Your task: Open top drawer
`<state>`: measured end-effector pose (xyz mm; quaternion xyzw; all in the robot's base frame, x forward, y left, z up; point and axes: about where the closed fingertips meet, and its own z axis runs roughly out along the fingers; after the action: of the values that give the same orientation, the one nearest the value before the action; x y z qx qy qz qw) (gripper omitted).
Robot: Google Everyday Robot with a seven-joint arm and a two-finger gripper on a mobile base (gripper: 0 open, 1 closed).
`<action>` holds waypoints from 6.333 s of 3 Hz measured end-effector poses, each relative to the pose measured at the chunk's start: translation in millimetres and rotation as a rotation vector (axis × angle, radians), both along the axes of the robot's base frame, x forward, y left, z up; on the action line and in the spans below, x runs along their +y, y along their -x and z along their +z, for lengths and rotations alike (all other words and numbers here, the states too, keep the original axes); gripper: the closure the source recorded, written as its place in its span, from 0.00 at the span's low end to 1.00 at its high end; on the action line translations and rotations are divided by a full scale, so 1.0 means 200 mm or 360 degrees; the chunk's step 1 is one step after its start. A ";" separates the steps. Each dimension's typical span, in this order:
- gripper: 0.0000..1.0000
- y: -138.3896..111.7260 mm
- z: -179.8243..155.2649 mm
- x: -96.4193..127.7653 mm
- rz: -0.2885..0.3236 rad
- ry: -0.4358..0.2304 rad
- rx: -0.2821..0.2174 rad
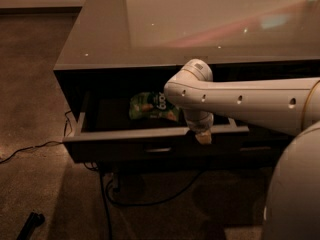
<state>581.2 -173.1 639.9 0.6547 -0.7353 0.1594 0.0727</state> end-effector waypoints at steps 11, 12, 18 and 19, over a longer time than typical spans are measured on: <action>0.00 0.12 0.00 -0.12 0.0299 -0.0123 0.0027; 0.19 0.21 0.00 -0.12 0.0304 -0.0068 0.0009; 0.39 0.42 0.16 -0.17 0.0263 0.0030 -0.0061; 0.16 0.42 0.16 -0.17 0.0263 0.0030 -0.0061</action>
Offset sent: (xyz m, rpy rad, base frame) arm -0.0011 -0.0007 -0.0002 -0.0018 0.0003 -0.0025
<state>496.7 -207.5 671.1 0.7092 -0.6785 0.1843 0.0515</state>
